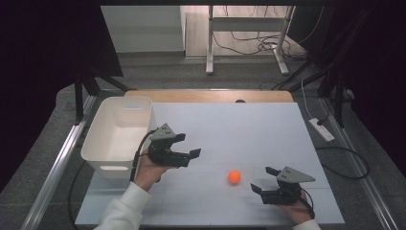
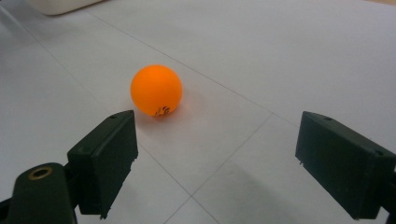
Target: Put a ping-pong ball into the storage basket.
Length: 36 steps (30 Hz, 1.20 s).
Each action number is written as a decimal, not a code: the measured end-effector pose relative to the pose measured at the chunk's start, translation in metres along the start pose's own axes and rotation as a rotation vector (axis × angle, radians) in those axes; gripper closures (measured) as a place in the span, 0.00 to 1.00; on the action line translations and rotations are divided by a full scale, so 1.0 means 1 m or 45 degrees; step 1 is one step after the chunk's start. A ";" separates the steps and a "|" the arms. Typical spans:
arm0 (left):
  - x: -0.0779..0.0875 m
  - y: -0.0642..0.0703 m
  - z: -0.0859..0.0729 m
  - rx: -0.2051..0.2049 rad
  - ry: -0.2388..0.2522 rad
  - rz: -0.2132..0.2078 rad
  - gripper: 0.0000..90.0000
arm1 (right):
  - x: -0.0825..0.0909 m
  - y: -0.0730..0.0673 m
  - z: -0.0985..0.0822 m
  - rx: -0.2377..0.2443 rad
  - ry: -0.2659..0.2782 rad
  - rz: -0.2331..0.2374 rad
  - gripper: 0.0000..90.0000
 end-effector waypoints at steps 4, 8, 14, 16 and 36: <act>-0.006 0.003 -0.004 -0.002 -0.022 -0.014 0.19 | 0.001 0.001 0.000 -0.010 0.007 -0.008 0.14; -0.008 0.007 -0.007 -0.005 -0.032 -0.026 0.19 | 0.002 0.002 0.000 -0.015 0.010 -0.015 0.14; -0.013 0.012 -0.013 -0.013 -0.055 -0.038 0.20 | 0.000 0.000 -0.001 -0.004 -0.003 -0.019 0.14; -0.015 0.013 -0.015 -0.020 -0.062 -0.037 0.20 | 0.000 -0.001 0.000 -0.003 -0.002 -0.014 0.14; -0.047 0.032 -0.020 -0.075 -0.137 -0.064 0.20 | -0.004 0.002 0.002 0.016 -0.004 -0.003 0.14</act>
Point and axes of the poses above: each handheld gripper's, and its own axes: x roughly backward along the jaws, z roughly out of its top, y roughly to its right, the point moved 7 cm from there along -x, roughly forward along the jaws, and after that the axes turned 1 degree about z, right-handed, at the moved point
